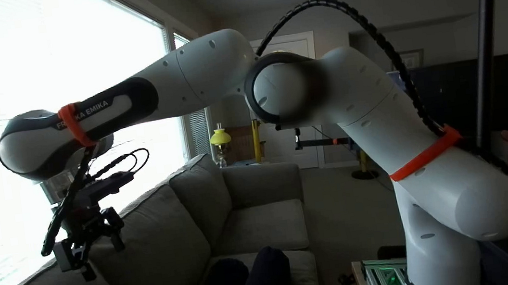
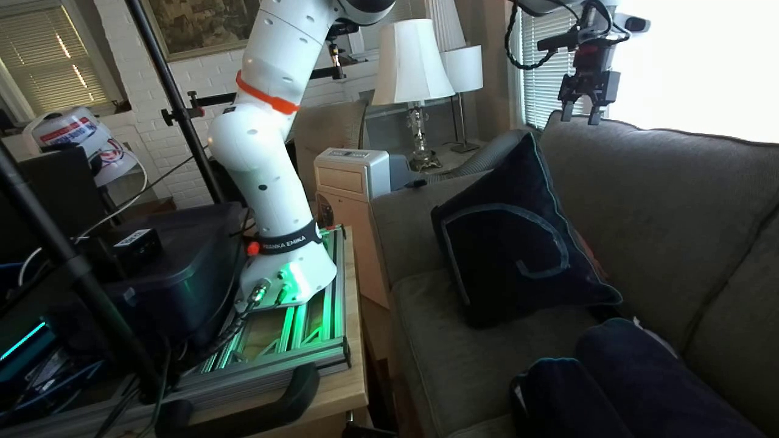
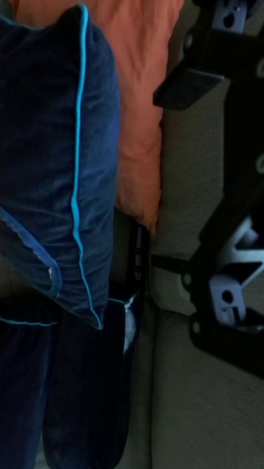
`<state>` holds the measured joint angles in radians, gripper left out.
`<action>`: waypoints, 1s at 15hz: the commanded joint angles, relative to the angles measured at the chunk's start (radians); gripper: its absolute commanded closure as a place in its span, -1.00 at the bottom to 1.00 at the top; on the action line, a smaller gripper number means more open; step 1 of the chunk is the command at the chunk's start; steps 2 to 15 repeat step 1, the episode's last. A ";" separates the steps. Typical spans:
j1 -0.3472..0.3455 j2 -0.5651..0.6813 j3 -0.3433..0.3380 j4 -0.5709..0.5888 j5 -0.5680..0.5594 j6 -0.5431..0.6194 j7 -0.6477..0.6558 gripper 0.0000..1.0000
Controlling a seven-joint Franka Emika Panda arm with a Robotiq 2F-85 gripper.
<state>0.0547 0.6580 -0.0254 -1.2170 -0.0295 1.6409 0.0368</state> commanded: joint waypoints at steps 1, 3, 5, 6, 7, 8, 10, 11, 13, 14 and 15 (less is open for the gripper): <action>-0.006 0.001 0.010 0.003 -0.005 -0.003 0.003 -1.00; -0.006 0.001 0.010 0.003 -0.005 -0.003 0.003 -1.00; -0.006 0.001 0.010 0.003 -0.005 -0.003 0.003 -1.00; -0.006 0.001 0.010 0.003 -0.005 -0.003 0.003 -1.00; -0.006 0.001 0.010 0.003 -0.005 -0.003 0.003 -1.00; -0.006 0.001 0.010 0.003 -0.005 -0.003 0.003 -1.00; -0.006 0.001 0.010 0.003 -0.005 -0.003 0.003 -1.00; -0.006 0.001 0.010 0.003 -0.005 -0.003 0.003 -1.00; -0.006 0.001 0.010 0.003 -0.005 -0.003 0.003 -1.00; -0.006 0.001 0.010 0.003 -0.005 -0.003 0.003 -1.00; -0.006 0.001 0.010 0.003 -0.005 -0.003 0.003 -1.00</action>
